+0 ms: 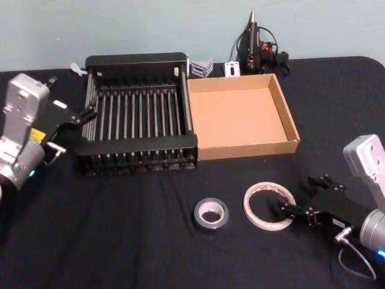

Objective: Pick up the white tape and place it into the black box , Pick up the silver tape and place it into the brown box.

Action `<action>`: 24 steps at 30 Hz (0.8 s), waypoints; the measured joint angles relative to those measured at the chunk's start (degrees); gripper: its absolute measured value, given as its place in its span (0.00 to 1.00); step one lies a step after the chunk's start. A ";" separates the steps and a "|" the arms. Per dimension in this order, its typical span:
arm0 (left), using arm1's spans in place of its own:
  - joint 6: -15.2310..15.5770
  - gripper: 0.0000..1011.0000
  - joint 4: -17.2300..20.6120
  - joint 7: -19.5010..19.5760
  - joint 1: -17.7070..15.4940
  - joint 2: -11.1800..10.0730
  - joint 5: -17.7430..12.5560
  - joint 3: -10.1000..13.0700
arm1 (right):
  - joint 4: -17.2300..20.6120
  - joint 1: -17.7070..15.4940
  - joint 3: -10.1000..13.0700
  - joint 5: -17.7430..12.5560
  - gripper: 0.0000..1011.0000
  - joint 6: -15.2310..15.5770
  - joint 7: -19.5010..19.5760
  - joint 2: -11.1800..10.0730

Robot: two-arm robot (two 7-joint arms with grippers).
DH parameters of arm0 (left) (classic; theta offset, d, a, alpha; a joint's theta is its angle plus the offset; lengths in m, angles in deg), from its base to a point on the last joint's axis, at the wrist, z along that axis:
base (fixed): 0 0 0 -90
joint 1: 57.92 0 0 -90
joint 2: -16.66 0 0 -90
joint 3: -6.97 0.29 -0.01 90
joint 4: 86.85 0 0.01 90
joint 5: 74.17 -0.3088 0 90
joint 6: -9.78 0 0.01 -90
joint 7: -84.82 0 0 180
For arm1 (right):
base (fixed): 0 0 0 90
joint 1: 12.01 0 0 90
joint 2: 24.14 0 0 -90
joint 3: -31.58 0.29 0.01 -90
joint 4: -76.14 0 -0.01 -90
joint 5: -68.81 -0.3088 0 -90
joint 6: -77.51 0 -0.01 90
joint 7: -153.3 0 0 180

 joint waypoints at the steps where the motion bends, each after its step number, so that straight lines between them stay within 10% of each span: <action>1: 0.00 0.99 0.00 0.00 0.00 0.00 0.00 0.00 | -0.33 0.09 -0.23 0.45 0.99 -0.14 -0.44 0.12; 24: 0.00 0.99 0.00 0.00 0.00 0.00 0.00 0.00 | -5.37 1.78 -0.55 5.39 0.99 -4.80 -4.13 3.70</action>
